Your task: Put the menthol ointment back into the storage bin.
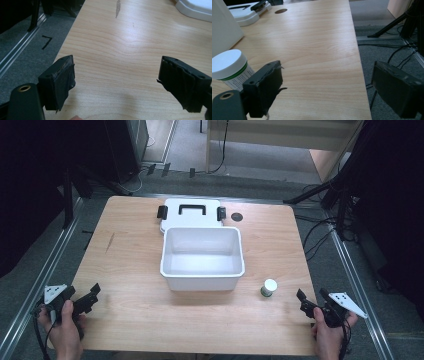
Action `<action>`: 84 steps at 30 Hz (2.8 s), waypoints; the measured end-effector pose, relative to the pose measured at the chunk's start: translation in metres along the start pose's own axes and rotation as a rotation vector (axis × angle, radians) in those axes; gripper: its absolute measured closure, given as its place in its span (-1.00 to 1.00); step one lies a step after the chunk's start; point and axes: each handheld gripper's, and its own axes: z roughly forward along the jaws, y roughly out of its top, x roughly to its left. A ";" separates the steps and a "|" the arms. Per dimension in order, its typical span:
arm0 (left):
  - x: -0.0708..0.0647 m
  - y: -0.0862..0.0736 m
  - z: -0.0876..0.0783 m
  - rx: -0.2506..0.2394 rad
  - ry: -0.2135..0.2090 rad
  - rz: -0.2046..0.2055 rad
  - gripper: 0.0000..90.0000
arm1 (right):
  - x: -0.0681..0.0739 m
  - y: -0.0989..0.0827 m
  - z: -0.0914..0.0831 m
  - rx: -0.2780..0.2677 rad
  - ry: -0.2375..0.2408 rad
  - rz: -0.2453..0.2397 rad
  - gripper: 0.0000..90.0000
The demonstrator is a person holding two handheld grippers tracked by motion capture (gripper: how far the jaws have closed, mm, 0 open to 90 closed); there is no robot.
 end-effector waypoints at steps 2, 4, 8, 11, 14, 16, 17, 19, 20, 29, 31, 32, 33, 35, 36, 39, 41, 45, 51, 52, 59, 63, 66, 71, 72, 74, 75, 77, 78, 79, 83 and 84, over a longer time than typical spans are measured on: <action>0.000 0.001 0.001 0.006 -0.004 -0.001 -0.68 | 0.000 0.000 0.000 0.007 0.001 0.000 -0.74; -0.001 0.001 0.001 0.003 -0.004 0.004 -0.68 | 0.001 0.001 0.001 0.027 -0.004 -0.016 -0.73; -0.001 0.001 0.001 0.001 -0.007 0.007 -0.68 | 0.003 0.002 0.002 0.049 -0.029 -0.020 -0.72; -0.003 0.001 0.001 -0.006 -0.007 0.013 -0.67 | 0.003 0.004 0.003 0.076 -0.031 -0.025 -0.72; -0.004 0.000 0.001 -0.005 -0.009 0.023 -0.67 | 0.005 0.007 0.003 0.122 -0.047 -0.056 -0.71; -0.005 0.000 0.001 -0.005 -0.013 0.024 -0.67 | 0.007 0.012 0.002 0.154 -0.052 -0.072 -0.71; -0.006 0.000 0.001 -0.003 -0.014 0.028 -0.67 | 0.009 0.014 0.002 0.177 -0.055 -0.080 -0.70; -0.006 0.000 0.002 0.002 -0.018 0.040 -0.68 | 0.013 0.019 0.003 0.241 -0.069 -0.108 -0.70; -0.007 0.000 0.002 0.001 -0.021 0.039 -0.67 | 0.016 0.021 0.005 0.299 -0.069 -0.140 -0.70; -0.007 0.001 0.003 0.003 -0.018 0.035 -0.68 | 0.031 0.041 0.009 0.531 -0.059 -0.269 -0.70; -0.008 0.001 0.003 0.008 -0.019 0.036 -0.68 | 0.034 0.046 0.011 0.582 -0.087 -0.305 -0.70; -0.008 0.001 0.003 0.010 -0.019 0.040 -0.68 | 0.035 0.051 0.013 0.631 -0.090 -0.329 -0.71; -0.008 0.001 0.003 0.013 -0.019 0.041 -0.68 | 0.035 0.051 0.013 0.631 -0.090 -0.329 -0.71; -0.008 0.001 0.004 0.019 -0.023 0.044 -0.68 | 0.036 0.057 0.015 0.664 -0.087 -0.345 -0.70; -0.008 0.001 0.005 0.020 -0.027 0.047 -0.67 | 0.036 0.061 0.015 0.690 -0.079 -0.356 -0.70; -0.008 0.001 0.004 0.020 -0.025 0.053 -0.67 | 0.037 0.068 0.018 0.783 -0.054 -0.382 -0.70; -0.008 0.001 0.004 0.020 -0.025 0.055 -0.68 | 0.040 0.071 0.022 0.846 -0.040 -0.414 -0.69; -0.008 0.001 0.004 0.019 -0.027 0.052 -0.67 | 0.050 0.071 0.030 0.984 0.003 -0.494 -0.70; -0.008 0.001 0.005 0.024 -0.028 0.053 -0.68 | 0.076 0.075 0.042 1.070 0.051 -0.550 -0.70; -0.008 0.001 0.005 0.024 -0.028 0.053 -0.68 | 0.083 0.079 0.046 1.076 0.054 -0.555 -0.70; -0.009 0.002 0.006 0.034 -0.030 0.061 -0.68 | 0.103 0.084 0.060 1.079 0.095 -0.571 -0.59; -0.009 0.002 0.006 0.029 -0.031 0.061 -0.68 | 0.115 0.083 0.069 1.089 0.106 -0.574 -0.60; -0.009 0.002 0.006 0.032 -0.031 0.062 -0.68 | 0.122 0.085 0.075 1.089 0.105 -0.573 -0.60; -0.009 0.002 0.006 0.039 -0.034 0.070 -0.68 | 0.130 0.090 0.084 1.075 0.109 -0.561 -0.57; -0.009 0.002 0.006 0.041 -0.035 0.072 -0.67 | 0.130 0.091 0.086 1.075 0.116 -0.557 -0.56; -0.010 0.002 0.006 0.044 -0.037 0.073 -0.68 | 0.131 0.091 0.094 1.072 0.100 -0.534 -0.50; -0.010 0.002 0.006 0.043 -0.035 0.073 -0.68 | 0.131 0.091 0.094 1.072 0.100 -0.534 -0.50; -0.009 0.002 0.006 0.045 -0.036 0.072 -0.68 | 0.131 0.090 0.099 1.084 0.104 -0.524 -0.42; -0.010 0.002 0.006 0.049 -0.041 0.070 -0.68 | 0.132 0.089 0.102 1.080 0.121 -0.531 -0.32; -0.010 0.002 0.006 0.049 -0.040 0.072 -0.68 | 0.132 0.089 0.102 1.080 0.121 -0.531 -0.32; -0.010 0.002 0.006 0.048 -0.039 0.073 -0.68 | 0.134 0.090 0.105 1.085 0.150 -0.514 -0.06; -0.010 0.002 0.006 0.048 -0.039 0.073 -0.68 | 0.136 0.091 0.105 1.091 0.144 -0.517 0.06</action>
